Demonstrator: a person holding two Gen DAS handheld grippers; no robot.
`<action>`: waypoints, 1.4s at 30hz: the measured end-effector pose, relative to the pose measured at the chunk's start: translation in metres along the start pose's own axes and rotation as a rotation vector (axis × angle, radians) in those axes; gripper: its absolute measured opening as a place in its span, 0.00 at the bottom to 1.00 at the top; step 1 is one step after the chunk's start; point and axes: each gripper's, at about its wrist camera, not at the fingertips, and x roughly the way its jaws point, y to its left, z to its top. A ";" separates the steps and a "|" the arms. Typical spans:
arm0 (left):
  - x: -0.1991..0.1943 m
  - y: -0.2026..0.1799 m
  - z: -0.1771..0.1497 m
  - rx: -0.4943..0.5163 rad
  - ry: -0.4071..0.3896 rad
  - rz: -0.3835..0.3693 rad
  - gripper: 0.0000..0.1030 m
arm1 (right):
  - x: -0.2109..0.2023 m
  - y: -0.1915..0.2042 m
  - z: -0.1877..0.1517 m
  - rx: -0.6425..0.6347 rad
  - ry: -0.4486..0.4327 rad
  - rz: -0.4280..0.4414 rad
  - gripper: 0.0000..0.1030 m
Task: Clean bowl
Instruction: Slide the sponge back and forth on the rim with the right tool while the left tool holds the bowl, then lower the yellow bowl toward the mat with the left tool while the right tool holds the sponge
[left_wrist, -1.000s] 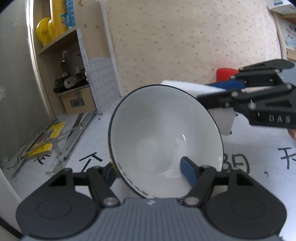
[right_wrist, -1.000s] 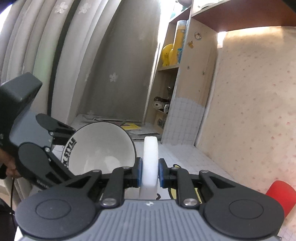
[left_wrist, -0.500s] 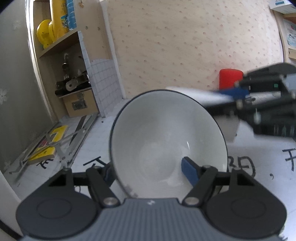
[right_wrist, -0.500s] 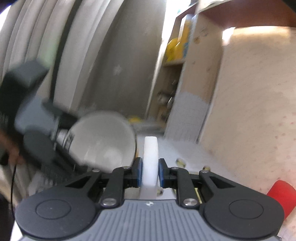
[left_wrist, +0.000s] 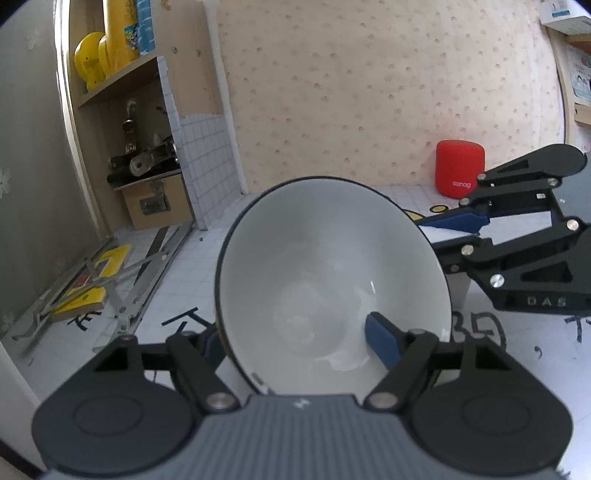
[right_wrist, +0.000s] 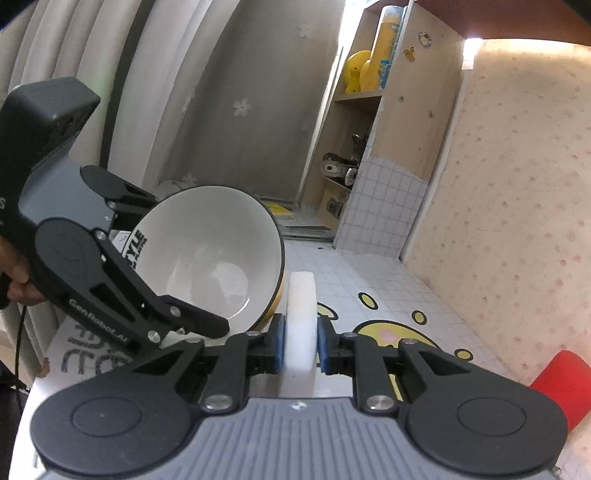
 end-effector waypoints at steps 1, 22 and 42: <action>0.000 0.000 0.000 0.005 0.000 0.000 0.73 | 0.000 0.000 0.000 -0.001 0.002 0.000 0.18; -0.002 0.001 0.002 -0.046 0.005 -0.032 0.78 | -0.007 -0.009 -0.003 0.102 -0.001 0.078 0.17; 0.005 -0.056 0.021 0.015 0.002 -0.135 0.79 | -0.063 -0.012 -0.028 0.195 0.063 -0.060 0.17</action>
